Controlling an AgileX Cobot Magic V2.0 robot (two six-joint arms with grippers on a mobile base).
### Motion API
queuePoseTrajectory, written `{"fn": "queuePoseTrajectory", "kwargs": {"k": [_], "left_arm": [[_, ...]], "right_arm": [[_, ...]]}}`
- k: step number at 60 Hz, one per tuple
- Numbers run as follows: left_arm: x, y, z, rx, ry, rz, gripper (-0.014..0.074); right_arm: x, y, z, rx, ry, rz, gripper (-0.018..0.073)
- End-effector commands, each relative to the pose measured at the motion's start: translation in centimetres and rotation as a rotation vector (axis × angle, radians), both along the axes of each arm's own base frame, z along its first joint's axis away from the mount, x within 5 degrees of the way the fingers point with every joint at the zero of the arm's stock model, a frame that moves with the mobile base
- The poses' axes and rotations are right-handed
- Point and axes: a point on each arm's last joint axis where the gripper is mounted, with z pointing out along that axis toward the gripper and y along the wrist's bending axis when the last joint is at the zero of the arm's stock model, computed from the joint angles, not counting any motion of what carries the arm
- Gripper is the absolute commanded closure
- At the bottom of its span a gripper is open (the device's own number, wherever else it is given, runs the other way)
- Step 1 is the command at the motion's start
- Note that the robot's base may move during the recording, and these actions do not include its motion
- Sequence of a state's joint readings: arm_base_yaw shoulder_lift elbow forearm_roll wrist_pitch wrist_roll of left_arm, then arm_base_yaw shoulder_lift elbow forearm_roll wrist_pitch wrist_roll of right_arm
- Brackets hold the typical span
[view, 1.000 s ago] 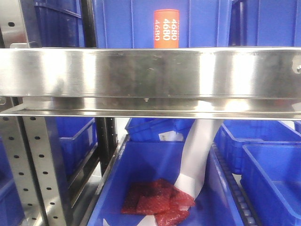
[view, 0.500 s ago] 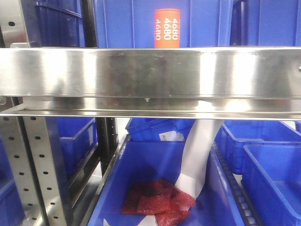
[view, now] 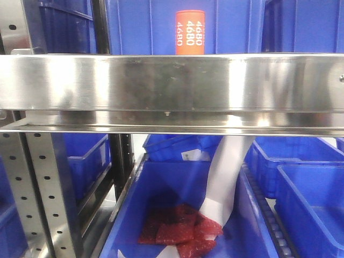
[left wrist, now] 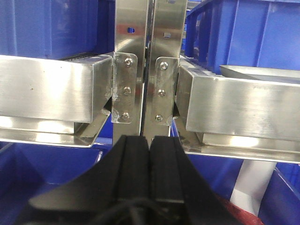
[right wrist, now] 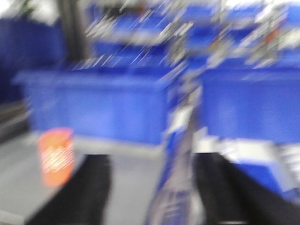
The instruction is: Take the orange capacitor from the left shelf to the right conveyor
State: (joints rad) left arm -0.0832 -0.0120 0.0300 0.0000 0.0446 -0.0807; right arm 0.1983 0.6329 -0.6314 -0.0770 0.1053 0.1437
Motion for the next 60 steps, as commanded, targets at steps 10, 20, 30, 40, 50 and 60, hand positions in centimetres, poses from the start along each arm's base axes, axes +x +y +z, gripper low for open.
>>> {"fn": "queuePoseTrajectory", "kwargs": {"k": [10, 20, 30, 40, 50, 60], "left_arm": [[-0.2, 0.0, 1.0, -0.008, -0.106, 0.0, 0.0701], [-0.2, 0.0, 1.0, -0.008, -0.106, 0.0, 0.0701], [-0.2, 0.0, 1.0, -0.008, -0.106, 0.0, 0.0701], [-0.2, 0.0, 1.0, -0.008, -0.106, 0.0, 0.0701], [-0.2, 0.0, 1.0, -0.008, -0.106, 0.0, 0.0701], [-0.2, 0.0, 1.0, -0.008, -0.106, 0.0, 0.0701]], "right_arm": [[6.3, 5.5, 1.1, -0.002, -0.013, 0.206, -0.0066], [11.8, 8.8, -0.1, -0.02, 0.047, 0.247, -0.0066], [15.4, 11.3, -1.5, -0.028, 0.081, 0.271, -0.0066], [17.2, 13.1, -2.7, -0.01, 0.092, 0.297, -0.0066], [18.6, 13.9, -4.4, 0.0, 0.086, 0.303, -0.0066], [19.9, 14.4, -6.2, 0.008, 0.071, 0.304, -0.0066]]}}
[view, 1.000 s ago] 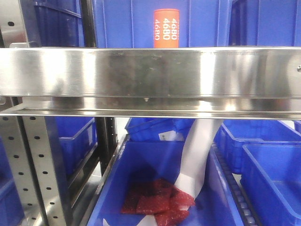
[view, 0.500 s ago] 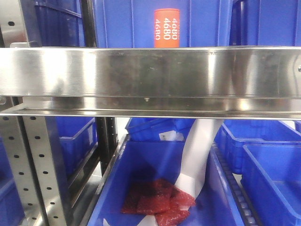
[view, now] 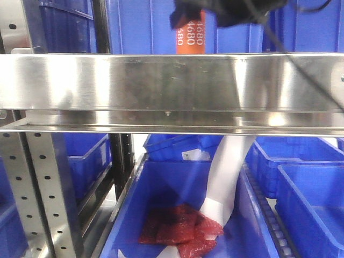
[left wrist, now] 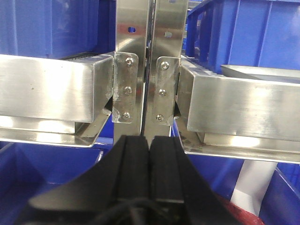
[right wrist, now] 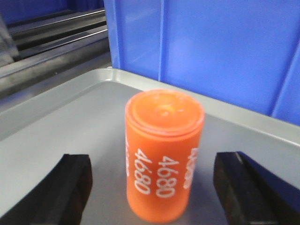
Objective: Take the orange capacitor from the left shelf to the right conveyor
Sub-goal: 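Close the right gripper on the orange capacitor and lift it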
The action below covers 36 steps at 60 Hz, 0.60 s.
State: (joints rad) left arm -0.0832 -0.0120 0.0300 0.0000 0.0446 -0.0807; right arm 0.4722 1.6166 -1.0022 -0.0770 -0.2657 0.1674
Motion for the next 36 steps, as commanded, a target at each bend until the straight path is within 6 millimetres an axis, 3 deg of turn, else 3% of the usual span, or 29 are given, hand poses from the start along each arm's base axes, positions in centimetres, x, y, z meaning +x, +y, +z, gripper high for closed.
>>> {"fn": "queuePoseTrajectory", "kwargs": {"k": [1, 17, 36], "left_arm": [[-0.2, 0.0, 1.0, -0.008, -0.106, 0.0, 0.0701], [-0.2, 0.0, 1.0, -0.008, -0.106, 0.0, 0.0701], [-0.2, 0.0, 1.0, -0.008, -0.106, 0.0, 0.0701]], "right_arm": [[0.6, 0.1, 2.7, 0.087, -0.162, 0.002, -0.0066], [1.8, 0.1, 1.3, 0.107, -0.196, -0.005, -0.0027], [1.9, -0.1, 1.4, 0.108, -0.21, -0.009, 0.0353]]}}
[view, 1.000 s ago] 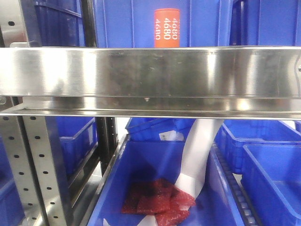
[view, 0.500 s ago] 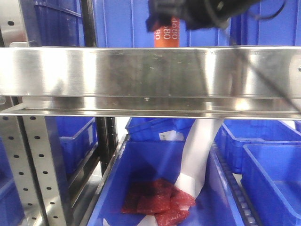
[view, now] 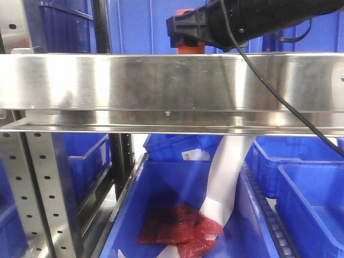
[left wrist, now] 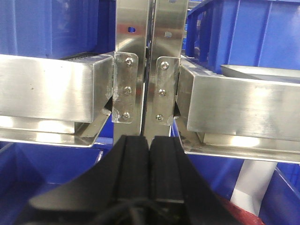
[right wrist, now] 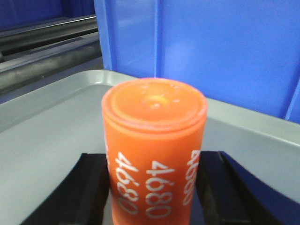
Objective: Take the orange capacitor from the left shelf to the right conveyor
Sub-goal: 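Close the right gripper on the orange capacitor and lift it, then withdraw the right gripper holding the capacitor from the shelf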
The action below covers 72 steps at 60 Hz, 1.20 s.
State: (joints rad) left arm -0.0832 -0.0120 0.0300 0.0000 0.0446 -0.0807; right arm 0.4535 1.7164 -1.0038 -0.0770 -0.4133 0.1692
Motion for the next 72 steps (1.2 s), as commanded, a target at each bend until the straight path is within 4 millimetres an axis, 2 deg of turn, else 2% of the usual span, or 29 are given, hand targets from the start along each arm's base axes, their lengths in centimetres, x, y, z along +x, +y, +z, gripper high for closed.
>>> {"fn": "queuePoseTrajectory", "kwargs": {"k": [1, 10, 21, 26, 32, 39, 47, 53, 61, 72], "left_arm": [[-0.2, 0.0, 1.0, -0.008, -0.106, 0.0, 0.0701], [-0.2, 0.0, 1.0, -0.008, -0.106, 0.0, 0.0701], [-0.2, 0.0, 1.0, -0.008, -0.106, 0.0, 0.0701], [-0.2, 0.0, 1.0, -0.008, -0.106, 0.0, 0.0701], [-0.2, 0.0, 1.0, -0.008, -0.106, 0.0, 0.0701], [-0.2, 0.0, 1.0, -0.008, -0.106, 0.0, 0.0701], [-0.2, 0.0, 1.0, -0.008, -0.106, 0.0, 0.0701], [-0.2, 0.0, 1.0, -0.008, -0.106, 0.0, 0.0701], [-0.2, 0.0, 1.0, -0.008, -0.106, 0.0, 0.0701], [-0.2, 0.0, 1.0, -0.008, -0.106, 0.0, 0.0701]], "right_arm": [[0.1, -0.3, 3.8, 0.077, -0.172, 0.001, 0.0361], [-0.4, -0.4, 5.4, 0.092, -0.229, 0.012, 0.0389], [-2.7, -1.7, 9.3, 0.075, -0.267, 0.012, 0.0389], [-4.5, -3.4, 11.7, 0.048, -0.267, -0.017, 0.0389], [-6.7, -6.1, 13.4, 0.028, -0.25, -0.079, 0.0389], [-9.7, -9.4, 14.4, 0.016, -0.251, -0.164, 0.0389], [-14.0, -13.4, 14.0, -0.006, -0.237, -0.291, 0.0389], [-17.4, -15.0, 12.9, -0.017, -0.225, -0.353, 0.0389], [-21.3, -15.7, 11.2, -0.018, -0.227, -0.373, 0.0389], [-25.1, -16.2, 9.2, -0.002, -0.278, -0.379, 0.0389]]}}
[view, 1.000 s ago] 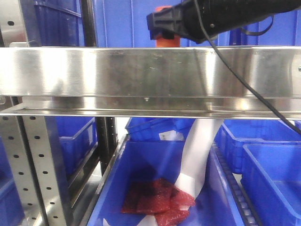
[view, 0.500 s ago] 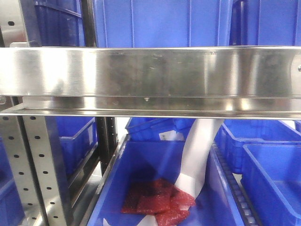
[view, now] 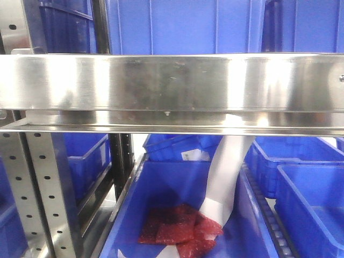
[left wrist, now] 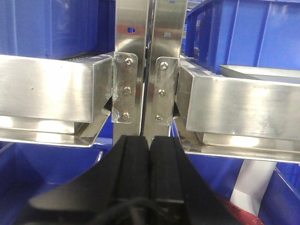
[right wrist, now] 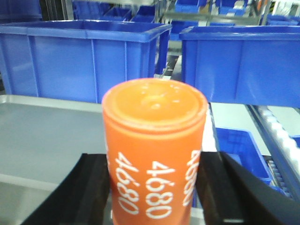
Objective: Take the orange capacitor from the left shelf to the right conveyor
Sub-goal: 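Withdraw the right gripper holding the capacitor from the shelf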
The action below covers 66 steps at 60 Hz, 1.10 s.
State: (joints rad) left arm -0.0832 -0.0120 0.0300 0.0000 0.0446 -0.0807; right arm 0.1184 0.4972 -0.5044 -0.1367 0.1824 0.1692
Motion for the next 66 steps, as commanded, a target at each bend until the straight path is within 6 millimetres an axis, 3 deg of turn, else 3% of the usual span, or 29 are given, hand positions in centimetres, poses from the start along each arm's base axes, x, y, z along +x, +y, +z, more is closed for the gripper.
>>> {"fn": "queuePoseTrajectory", "kwargs": {"k": [1, 23, 66], "left_arm": [[-0.2, 0.0, 1.0, -0.008, -0.106, 0.0, 0.0701], [-0.2, 0.0, 1.0, -0.008, -0.106, 0.0, 0.0701], [-0.2, 0.0, 1.0, -0.008, -0.106, 0.0, 0.0701]], "right_arm": [[-1.7, -0.2, 1.1, 0.005, -0.142, 0.003, 0.0389], [-6.2, -0.7, 0.7, 0.024, -0.311, 0.002, 0.0389], [-6.4, -0.7, 0.7, 0.025, -0.319, 0.002, 0.0389]]}}
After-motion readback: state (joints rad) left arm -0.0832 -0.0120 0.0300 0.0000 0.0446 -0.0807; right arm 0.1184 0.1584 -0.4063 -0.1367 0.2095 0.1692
